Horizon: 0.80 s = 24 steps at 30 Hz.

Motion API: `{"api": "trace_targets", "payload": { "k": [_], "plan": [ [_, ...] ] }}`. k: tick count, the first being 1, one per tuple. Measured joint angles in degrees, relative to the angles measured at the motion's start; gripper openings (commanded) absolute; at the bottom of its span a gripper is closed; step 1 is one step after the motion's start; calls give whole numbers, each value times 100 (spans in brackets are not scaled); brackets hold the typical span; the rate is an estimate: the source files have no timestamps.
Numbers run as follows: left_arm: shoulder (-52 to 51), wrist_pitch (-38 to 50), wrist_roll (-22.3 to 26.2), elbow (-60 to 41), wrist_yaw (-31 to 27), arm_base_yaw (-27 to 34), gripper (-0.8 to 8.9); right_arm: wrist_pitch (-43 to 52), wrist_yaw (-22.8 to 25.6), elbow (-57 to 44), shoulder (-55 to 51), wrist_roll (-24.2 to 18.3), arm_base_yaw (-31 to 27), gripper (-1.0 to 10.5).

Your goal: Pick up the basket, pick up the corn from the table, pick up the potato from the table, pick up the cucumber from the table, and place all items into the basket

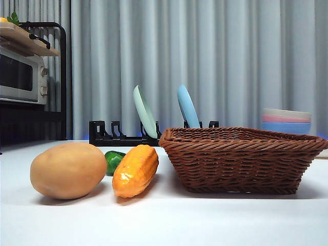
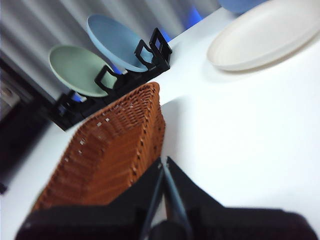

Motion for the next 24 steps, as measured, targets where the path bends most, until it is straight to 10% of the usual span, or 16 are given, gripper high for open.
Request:
{"api": "trace_targets", "payload": {
  "k": [8, 24],
  "plan": [
    [101, -337, -179, 800, -4, 0, -6, 11, 2, 463, 483, 216, 0, -10],
    [3351, -935, 522, 3462, 1338, 0, -5, -304, -221, 3432, 4120, -1460, -4, -8]
  ]
}}
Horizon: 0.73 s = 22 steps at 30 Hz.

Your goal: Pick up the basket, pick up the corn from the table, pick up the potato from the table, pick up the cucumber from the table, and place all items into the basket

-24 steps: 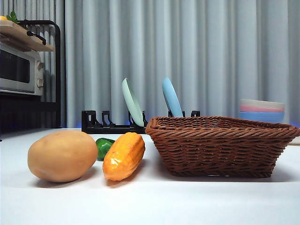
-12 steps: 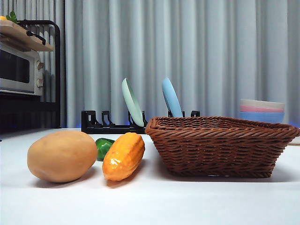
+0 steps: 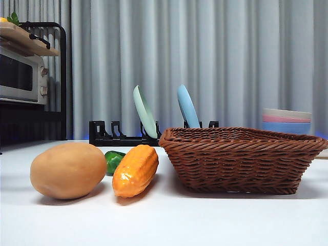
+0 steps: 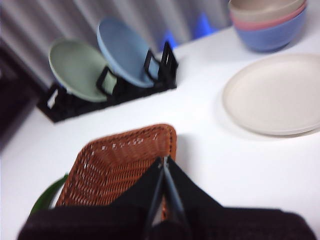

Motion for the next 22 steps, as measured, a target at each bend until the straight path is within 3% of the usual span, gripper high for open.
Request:
{"api": "trace_targets", "payload": {
  "k": [5, 8, 10, 12, 14, 16, 22],
  "plan": [
    [1231, -393, 313, 837, 737, 0, -4, -837, -741, 951, 1108, -483, 0, -6],
    [1775, -570, 417, 1169, 861, 0, 2, -1423, -1320, 1412, 1674, -861, 0, 2],
    [2017, -610, 448, 1320, 881, 0, 64, -1676, -1576, 1591, 1980, -1056, 0, 13],
    [2175, -623, 457, 1394, 890, 0, 231, -1727, -1692, 1655, 2221, -1196, 0, 128],
    [2249, -629, 461, 1410, 887, 0, 318, -1738, -1694, 1655, 2356, -1270, 0, 273],
    [2295, -638, 476, 1412, 879, -7, 318, -1735, -1692, 1655, 2457, -1309, 0, 361],
    [2347, -645, 498, 1414, 879, -17, 318, -1727, -1687, 1655, 2756, -1405, 0, 346]
  ]
}}
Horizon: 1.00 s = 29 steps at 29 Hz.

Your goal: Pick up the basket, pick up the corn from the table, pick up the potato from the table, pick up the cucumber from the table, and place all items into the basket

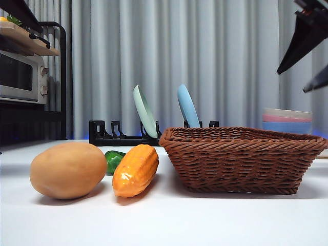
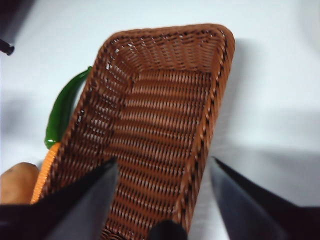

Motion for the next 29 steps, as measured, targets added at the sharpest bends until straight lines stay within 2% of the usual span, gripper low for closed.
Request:
{"api": "trace_targets", "payload": {
  "k": [6, 14, 16, 17, 18, 19, 23, 26, 29],
  "plan": [
    [2, 2, -2, 0, -2, 0, 318, 9, 275, 122, 673, -42, 101, 345],
    [15, 4, 0, 2, -4, -4, 318, 74, 280, 573, 2085, -59, 374, 332],
    [15, 4, -2, 2, -7, -4, 318, 83, 280, 601, 2448, -59, 380, 213],
    [17, 4, 0, 0, -7, -4, 318, 72, 282, 601, 2566, -59, 378, 115],
    [17, 4, 0, 2, -7, -4, 318, 63, 284, 601, 2603, -59, 378, 23],
    [22, 4, 0, 2, -7, -4, 319, 72, 271, 603, 2599, -59, 378, -15],
    [26, 2, -2, 2, -13, -129, 321, 68, 260, 619, 2433, 50, 378, -15],
    [219, 7, -20, 13, -15, -476, 352, 11, 286, 629, 2109, 116, 378, -15],
    [811, -22, -70, 352, -271, -920, 352, 35, 365, 787, 1766, 153, 378, -15]
  ]
}}
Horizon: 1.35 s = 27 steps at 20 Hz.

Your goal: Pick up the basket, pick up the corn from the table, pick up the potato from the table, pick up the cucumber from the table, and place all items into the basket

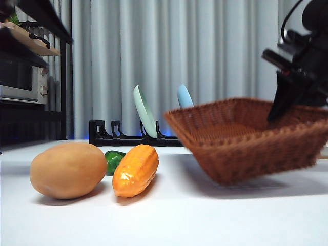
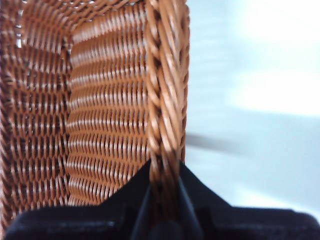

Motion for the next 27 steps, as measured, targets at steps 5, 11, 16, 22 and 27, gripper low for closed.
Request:
{"api": "trace_targets", "payload": {
  "k": [5, 11, 16, 22, 27],
  "plan": [
    [1528, -426, -7, 922, -605, -723, 352, -4, -2, 210, -457, 61, 0, -15],
    [3209, -750, -48, 1779, -1635, -1303, 351, -44, -2, 210, -678, 68, 0, -15],
    [3917, -721, -87, 1836, -1823, -1456, 350, -44, -2, 210, -699, 68, 0, -15],
    [4057, -511, -81, 1849, -2162, -1510, 8, -46, -2, 210, -699, 68, 0, -15],
    [4061, -498, 177, 1849, -2127, -1510, -8, -46, -2, 210, -699, 68, 0, -15]
  ]
}}
